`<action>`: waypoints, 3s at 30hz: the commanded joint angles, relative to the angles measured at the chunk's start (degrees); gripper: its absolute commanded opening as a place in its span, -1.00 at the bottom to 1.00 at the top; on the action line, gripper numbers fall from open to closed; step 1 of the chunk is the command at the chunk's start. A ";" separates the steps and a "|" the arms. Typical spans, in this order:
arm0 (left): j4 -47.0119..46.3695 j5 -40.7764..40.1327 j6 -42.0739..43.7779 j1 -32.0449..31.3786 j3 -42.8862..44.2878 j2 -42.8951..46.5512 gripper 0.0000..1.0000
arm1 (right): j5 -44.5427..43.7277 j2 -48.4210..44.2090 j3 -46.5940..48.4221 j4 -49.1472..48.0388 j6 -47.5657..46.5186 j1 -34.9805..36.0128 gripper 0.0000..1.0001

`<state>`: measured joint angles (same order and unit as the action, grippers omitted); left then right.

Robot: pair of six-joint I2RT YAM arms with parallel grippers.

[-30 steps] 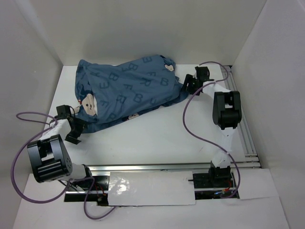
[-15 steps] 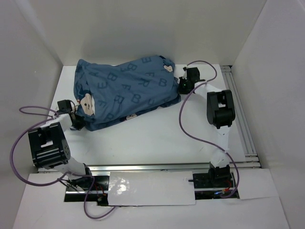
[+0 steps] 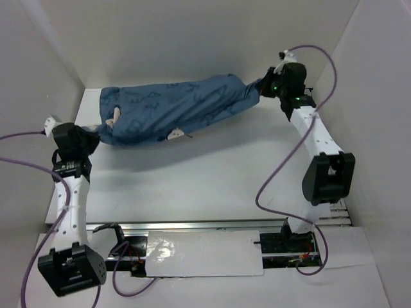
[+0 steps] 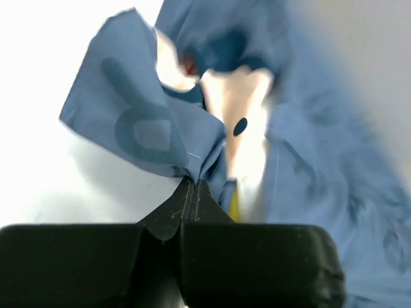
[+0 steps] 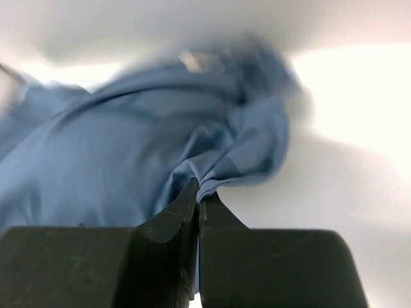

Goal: Put the pillow into the pillowcase

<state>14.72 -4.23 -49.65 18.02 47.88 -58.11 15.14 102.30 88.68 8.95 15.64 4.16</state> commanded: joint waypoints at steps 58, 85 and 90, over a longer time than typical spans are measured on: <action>18.25 -1.05 18.02 -0.18 69.14 -11.32 -1.00 | -25.86 -23.29 26.29 0.81 -14.32 -12.86 -1.00; 15.60 1.07 14.14 -6.24 59.01 -51.42 1.00 | -21.29 -3.49 -2.37 2.12 -5.88 -3.82 1.00; 15.60 2.47 13.61 -7.47 48.05 -39.03 1.00 | -25.23 -15.08 -8.96 5.82 -3.95 -2.14 1.00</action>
<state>29.56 -1.67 -37.28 11.42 100.25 -104.66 -6.44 93.01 82.65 10.81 11.27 0.93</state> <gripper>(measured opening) 0.999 0.999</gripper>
